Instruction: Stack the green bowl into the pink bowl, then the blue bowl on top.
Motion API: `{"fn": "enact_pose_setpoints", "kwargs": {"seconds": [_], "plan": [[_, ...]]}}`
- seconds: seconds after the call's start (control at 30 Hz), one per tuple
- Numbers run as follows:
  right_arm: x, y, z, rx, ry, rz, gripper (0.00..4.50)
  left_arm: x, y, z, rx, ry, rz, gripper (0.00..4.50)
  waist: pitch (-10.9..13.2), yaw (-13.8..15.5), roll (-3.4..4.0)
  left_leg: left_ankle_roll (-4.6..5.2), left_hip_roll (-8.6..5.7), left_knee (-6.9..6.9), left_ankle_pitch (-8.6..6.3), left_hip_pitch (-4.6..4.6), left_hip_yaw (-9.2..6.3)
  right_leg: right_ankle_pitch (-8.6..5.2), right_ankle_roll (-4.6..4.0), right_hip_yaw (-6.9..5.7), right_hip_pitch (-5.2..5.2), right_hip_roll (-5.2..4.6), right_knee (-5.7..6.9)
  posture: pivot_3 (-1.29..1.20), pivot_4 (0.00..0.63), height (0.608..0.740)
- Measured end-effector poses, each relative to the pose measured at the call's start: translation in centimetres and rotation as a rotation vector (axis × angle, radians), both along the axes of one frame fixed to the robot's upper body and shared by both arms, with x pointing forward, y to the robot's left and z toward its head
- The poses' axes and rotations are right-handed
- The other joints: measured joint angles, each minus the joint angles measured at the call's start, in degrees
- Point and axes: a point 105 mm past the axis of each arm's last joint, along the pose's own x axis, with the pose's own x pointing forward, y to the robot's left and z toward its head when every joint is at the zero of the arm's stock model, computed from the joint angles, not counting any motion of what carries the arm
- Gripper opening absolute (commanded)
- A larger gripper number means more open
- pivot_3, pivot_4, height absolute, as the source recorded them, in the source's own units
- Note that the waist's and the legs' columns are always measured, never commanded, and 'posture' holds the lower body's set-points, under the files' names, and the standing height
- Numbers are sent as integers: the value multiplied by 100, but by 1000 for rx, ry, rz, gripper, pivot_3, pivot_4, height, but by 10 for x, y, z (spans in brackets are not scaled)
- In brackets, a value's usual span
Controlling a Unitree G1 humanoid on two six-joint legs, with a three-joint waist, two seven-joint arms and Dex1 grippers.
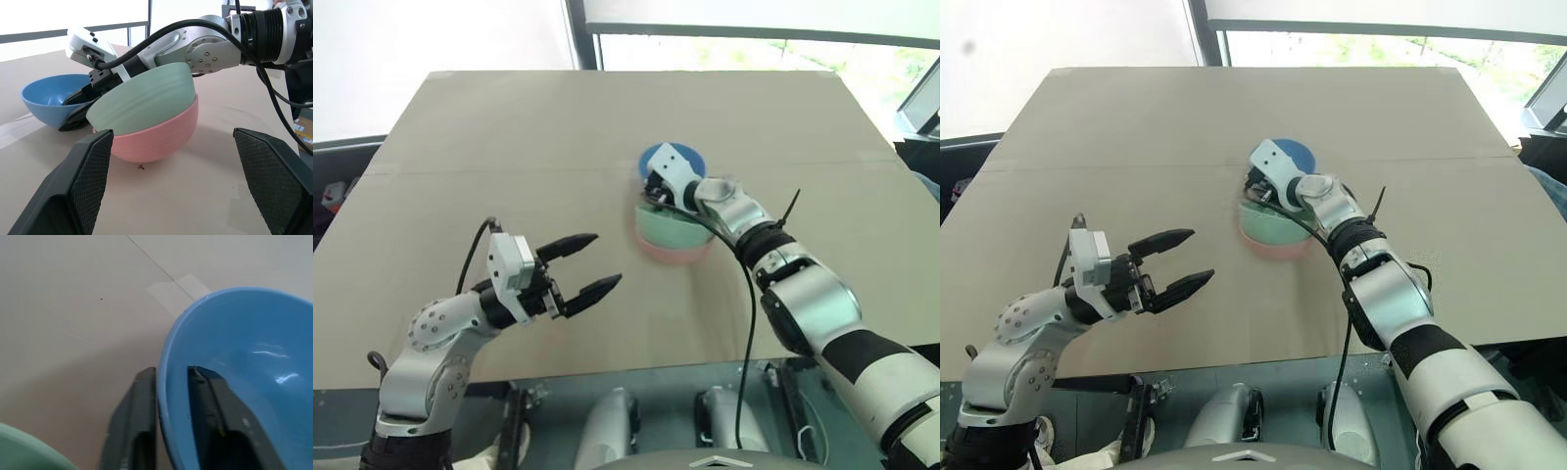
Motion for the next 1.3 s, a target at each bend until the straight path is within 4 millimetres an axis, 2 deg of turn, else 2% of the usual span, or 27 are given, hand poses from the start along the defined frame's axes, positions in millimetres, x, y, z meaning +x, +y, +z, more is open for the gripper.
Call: {"fn": "enact_pose_setpoints", "kwargs": {"seconds": [0.17,0.27,0.33,0.4,0.43,0.5,0.6,0.73,0.77,0.8,0.87,0.93,1.03,1.1,1.17,1.3], "plan": [[3,0,17,7,-61,12,90,1,-3,2,-7,-10,-5,4146,0,15,0,0,0,0,0,-1,-2,0,0,0,1,-2,0,0,150,740],[2,-3,41,99,-82,48,90,2,-6,3,-13,-19,-17,4146,4,12,3,0,1,1,0,-8,-1,1,0,0,-3,-3,-2,0,150,740],[-7,-3,81,193,-161,135,90,3,-9,5,-23,-31,-27,4146,5,15,5,0,4,-3,0,-10,-4,0,0,-1,-6,-3,-1,0,150,740],[-30,-11,106,232,-225,239,90,4,-14,7,-27,-39,-48,4146,2,59,1,1,5,-8,-1,-11,-12,0,0,-7,-4,-4,-4,0,150,740],[-42,-15,111,241,-234,288,90,5,-14,5,-27,-34,-49,4146,2,82,1,3,4,-7,-2,-10,-13,0,0,-7,-3,-7,-3,0,150,740],[-73,-36,107,226,-217,372,90,8,-13,4,-27,-29,-48,4146,1,181,1,8,1,-1,-5,-20,-20,1,1,-13,-3,-12,-7,0,150,740],[-124,-59,89,190,-111,465,90,15,-9,0,-25,-12,-43,4146,2,217,3,15,-4,8,-9,-20,-7,1,2,-9,-1,-21,-9,0,150,740],[-158,-62,78,183,-32,514,90,18,-13,1,-31,-18,-71,4146,0,151,-2,13,3,13,-7,16,3,0,1,3,14,-13,-6,0,150,740],[-166,-59,71,194,-6,517,90,19,-15,0,-33,-18,-86,4146,-3,157,-5,12,6,12,-7,27,-4,-1,-1,-1,24,-10,-5,0,150,740],[-168,-56,65,193,11,521,90,19,-16,-1,-35,-15,-91,4146,-3,155,-5,12,6,12,-6,30,-3,-1,-1,0,25,-10,-3,0,150,740],[-173,-41,42,167,71,535,90,22,-19,-2,-34,-8,-111,4146,-3,159,-5,11,5,15,-6,27,-3,1,-3,3,22,-8,0,0,150,740],[-172,-34,36,165,81,538,90,23,-19,-1,-31,-14,-115,4146,-5,166,-9,11,3,16,-5,27,-4,1,-3,4,22,-9,-1,0,150,740],[-163,-24,30,178,99,513,898,27,-20,2,-28,-24,-125,4146,-6,190,-10,12,-1,18,-5,14,-8,2,-2,0,19,-10,-3,0,150,740],[-159,-26,25,164,107,498,1447,27,-19,1,-27,-22,-125,4146,-6,216,-10,14,-1,19,-7,5,-10,2,-2,-3,19,-11,-3,0,150,740],[-154,-29,18,132,103,478,2207,27,-19,1,-26,-20,-127,4146,-5,222,-10,19,-3,18,-10,-1,-9,2,-1,-3,18,-11,-7,0,150,740],[-151,-38,16,102,74,447,2312,25,-17,-3,-27,-6,-114,4146,-4,211,-9,17,0,16,-9,-3,-9,1,0,-7,15,-8,-8,0,150,740]]}}
